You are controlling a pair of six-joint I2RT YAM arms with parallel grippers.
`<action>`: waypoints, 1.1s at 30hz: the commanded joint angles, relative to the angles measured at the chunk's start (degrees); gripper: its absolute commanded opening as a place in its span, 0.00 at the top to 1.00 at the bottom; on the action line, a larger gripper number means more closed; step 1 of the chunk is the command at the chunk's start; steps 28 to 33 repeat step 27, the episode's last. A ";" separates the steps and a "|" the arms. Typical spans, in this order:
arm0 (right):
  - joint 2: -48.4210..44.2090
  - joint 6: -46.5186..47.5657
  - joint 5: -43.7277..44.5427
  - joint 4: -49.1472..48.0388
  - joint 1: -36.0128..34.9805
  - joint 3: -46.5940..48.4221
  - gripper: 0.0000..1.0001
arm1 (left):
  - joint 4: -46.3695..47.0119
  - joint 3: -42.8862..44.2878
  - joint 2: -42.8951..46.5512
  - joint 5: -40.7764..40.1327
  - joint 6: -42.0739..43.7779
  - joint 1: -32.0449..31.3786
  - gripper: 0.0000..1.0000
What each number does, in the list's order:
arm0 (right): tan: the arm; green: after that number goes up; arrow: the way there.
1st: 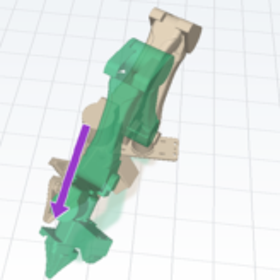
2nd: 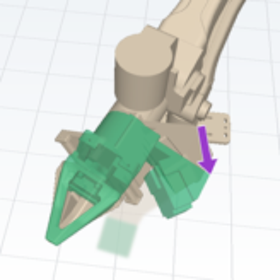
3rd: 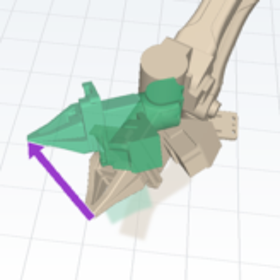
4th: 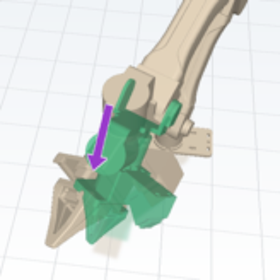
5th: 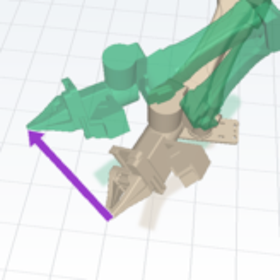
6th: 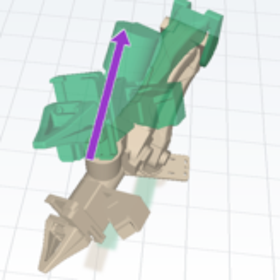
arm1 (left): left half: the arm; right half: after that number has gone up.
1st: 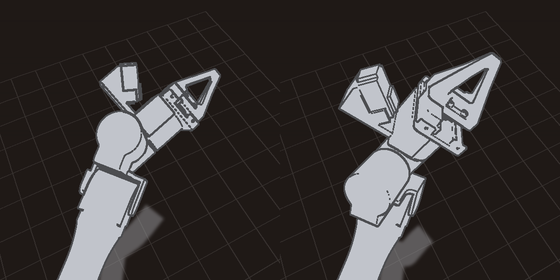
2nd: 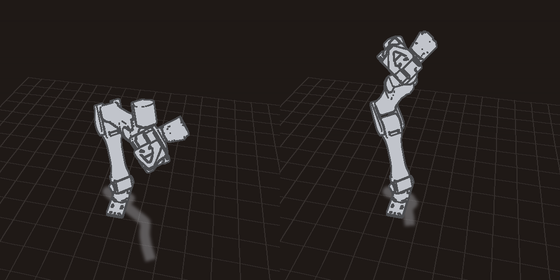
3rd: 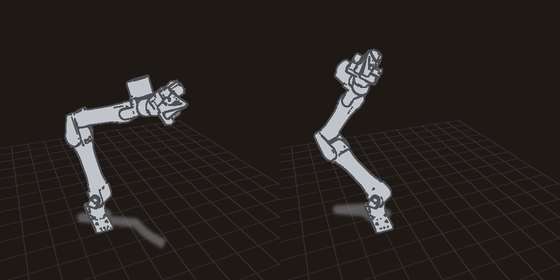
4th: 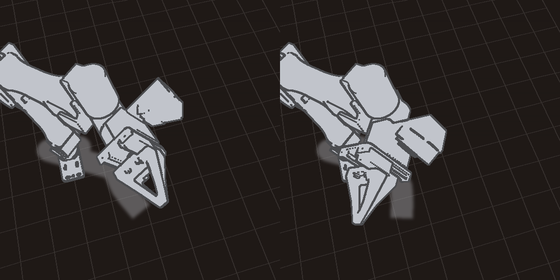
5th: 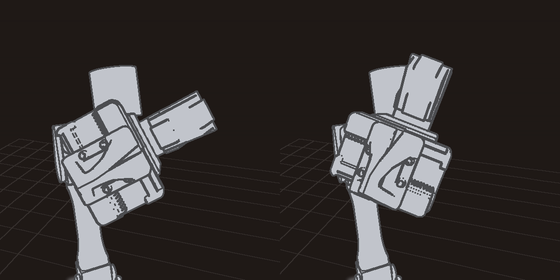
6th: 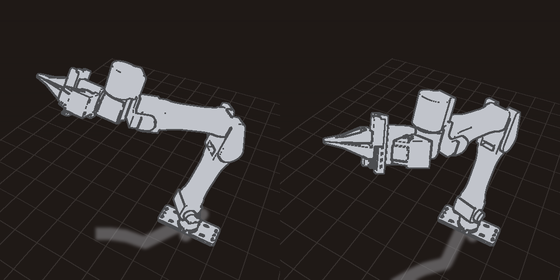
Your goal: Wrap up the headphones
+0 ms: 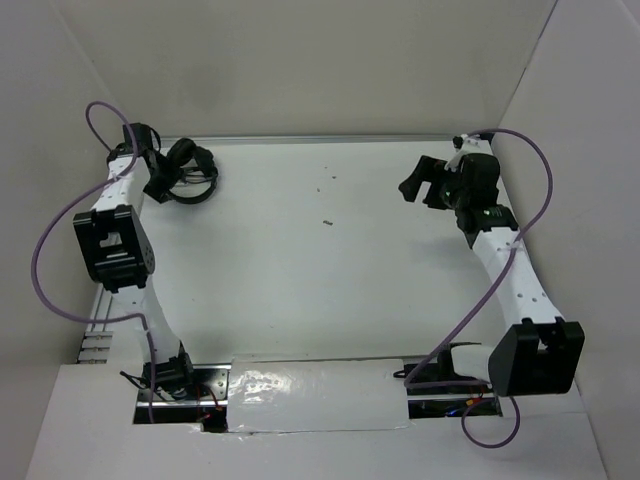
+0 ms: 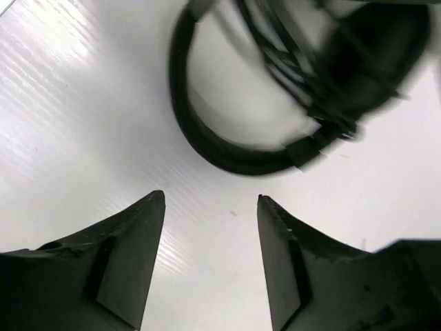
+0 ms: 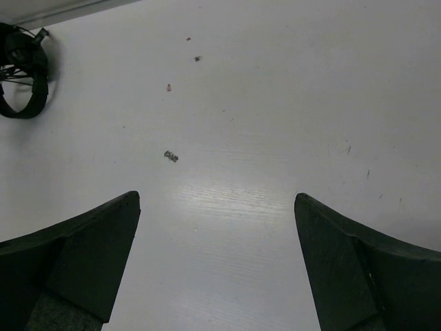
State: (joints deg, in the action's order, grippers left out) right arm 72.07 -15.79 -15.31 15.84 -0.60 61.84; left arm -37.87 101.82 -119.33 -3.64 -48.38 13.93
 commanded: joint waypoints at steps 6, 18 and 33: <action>-9.49 -1.34 -2.09 -3.44 -0.01 -4.10 0.00 | 3.25 -6.98 18.59 5.49 2.60 -2.15 0.20; -17.66 -10.83 5.38 -6.25 -0.19 -15.33 0.00 | 9.31 -53.09 68.07 9.26 3.12 -25.26 0.01; -29.08 -13.30 9.86 -8.89 -0.81 -25.98 0.00 | 7.36 -58.13 79.33 8.29 3.55 -28.79 0.01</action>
